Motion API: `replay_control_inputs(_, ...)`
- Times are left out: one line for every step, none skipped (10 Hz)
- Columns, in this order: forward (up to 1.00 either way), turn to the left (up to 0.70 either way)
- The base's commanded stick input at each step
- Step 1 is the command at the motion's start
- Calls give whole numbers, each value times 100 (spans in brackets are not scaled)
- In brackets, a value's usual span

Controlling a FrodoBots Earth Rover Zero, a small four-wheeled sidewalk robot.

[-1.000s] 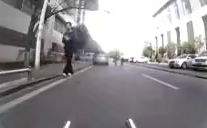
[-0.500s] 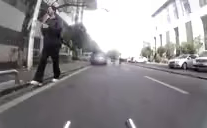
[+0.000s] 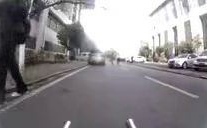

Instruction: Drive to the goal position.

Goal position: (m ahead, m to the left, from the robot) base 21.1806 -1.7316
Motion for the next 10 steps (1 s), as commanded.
replay_control_inputs(70, -14)
replay_control_inputs(70, -14)
replay_control_inputs(70, -14)
replay_control_inputs(70, -14)
replay_control_inputs(70, -14)
replay_control_inputs(70, -14)
replay_control_inputs(70, -14)
replay_control_inputs(70, -14)
replay_control_inputs(70, -14)
replay_control_inputs(70, -14)
